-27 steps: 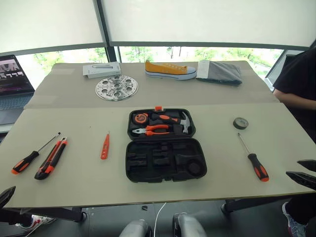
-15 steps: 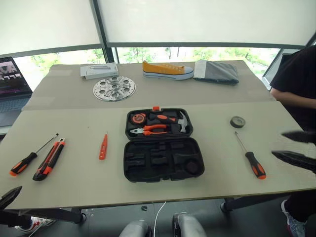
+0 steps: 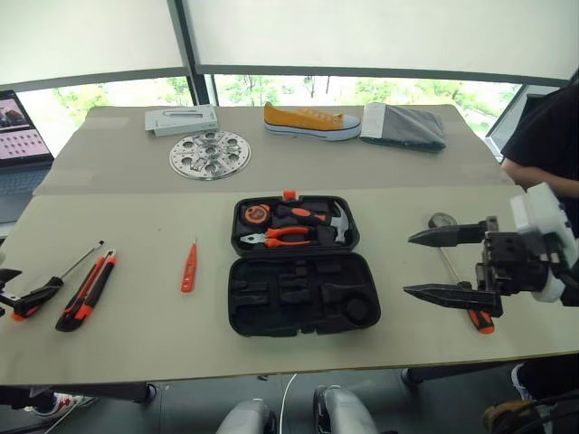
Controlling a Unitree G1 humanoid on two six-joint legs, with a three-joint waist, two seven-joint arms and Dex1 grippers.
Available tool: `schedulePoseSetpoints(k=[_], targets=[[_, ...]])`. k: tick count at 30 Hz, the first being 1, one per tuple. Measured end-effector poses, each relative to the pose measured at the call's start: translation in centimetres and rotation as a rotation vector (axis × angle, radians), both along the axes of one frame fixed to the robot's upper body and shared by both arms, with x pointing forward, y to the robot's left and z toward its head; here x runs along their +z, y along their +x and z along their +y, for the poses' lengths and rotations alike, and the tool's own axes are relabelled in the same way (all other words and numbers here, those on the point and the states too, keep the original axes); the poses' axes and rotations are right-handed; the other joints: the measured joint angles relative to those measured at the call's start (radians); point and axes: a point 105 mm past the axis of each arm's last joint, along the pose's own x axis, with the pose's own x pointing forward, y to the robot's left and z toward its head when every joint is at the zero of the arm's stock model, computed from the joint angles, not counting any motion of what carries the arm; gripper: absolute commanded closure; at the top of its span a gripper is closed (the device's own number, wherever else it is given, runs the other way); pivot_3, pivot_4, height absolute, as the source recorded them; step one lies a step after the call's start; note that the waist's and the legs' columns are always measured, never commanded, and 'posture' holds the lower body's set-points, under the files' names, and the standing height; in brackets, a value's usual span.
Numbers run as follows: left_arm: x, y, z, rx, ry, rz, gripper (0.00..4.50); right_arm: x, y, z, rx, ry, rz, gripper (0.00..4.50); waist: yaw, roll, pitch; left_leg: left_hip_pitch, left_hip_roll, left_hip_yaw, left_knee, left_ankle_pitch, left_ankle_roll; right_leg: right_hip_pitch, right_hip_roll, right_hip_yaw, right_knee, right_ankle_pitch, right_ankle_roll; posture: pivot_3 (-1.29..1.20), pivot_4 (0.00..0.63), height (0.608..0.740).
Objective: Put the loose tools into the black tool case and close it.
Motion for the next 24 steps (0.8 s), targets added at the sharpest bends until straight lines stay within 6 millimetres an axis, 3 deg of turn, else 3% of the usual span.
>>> schedulePoseSetpoints(k=[3, 7, 8, 10, 19, 24], targets=[[-0.6, 0.4, 0.3, 0.023, 0.015, 0.038, 0.00, 0.3, -0.1, 0.2, 0.009, 0.004, -0.011, 0.07, -0.008, 0.000, 0.000, 0.002, -0.001, 0.002, 0.000, 0.000, 0.000, 0.002, -0.011, -0.024, -0.001, 0.001, -0.003, 0.00, 0.150, 0.740], [-1.2, 0.9, 1.1, 0.077, 0.060, 0.079, 0.00, 0.1, -0.1, 0.1, 0.009, 0.004, -0.002, 0.07, -0.012, 0.000, 0.000, 0.004, -0.002, 0.004, 0.005, 0.000, -0.001, 0.006, -0.016, -0.028, -0.002, 0.002, -0.003, 0.00, 0.150, 0.740], [-1.3, 0.9, 1.1, 0.073, 0.062, 0.091, 0.41, 0.0, -0.2, 0.0, 0.008, 0.004, 0.001, 0.00, -0.013, 0.000, 0.000, 0.005, -0.002, 0.004, 0.006, -0.001, -0.001, 0.006, -0.018, -0.028, -0.002, 0.002, -0.003, 0.00, 0.150, 0.740], [-1.6, 0.7, 0.9, 0.059, 0.062, 0.121, 0.71, -0.1, -0.3, -0.2, 0.003, 0.004, 0.011, 0.00, -0.015, 0.001, 0.001, 0.006, -0.002, 0.005, 0.007, -0.004, -0.009, 0.008, -0.022, -0.025, -0.001, 0.002, -0.003, 0.00, 0.150, 0.740], [-2.3, -0.1, 0.2, 0.011, 0.014, 0.212, 3.84, -0.4, -0.3, -0.7, -0.015, -0.002, -0.004, 0.00, -0.016, 0.001, 0.001, 0.007, 0.000, 0.006, 0.013, -0.003, -0.008, 0.008, -0.022, -0.022, 0.005, 0.006, -0.004, 0.00, 0.150, 0.740], [-2.1, -0.2, 0.2, 0.013, 0.018, 0.209, 3.89, -0.6, -0.3, -0.8, -0.022, -0.012, -0.012, 0.00, -0.014, 0.002, 0.001, 0.005, 0.000, 0.006, 0.013, 0.000, -0.001, 0.005, -0.022, -0.021, 0.006, 0.006, -0.004, 0.00, 0.150, 0.740]])
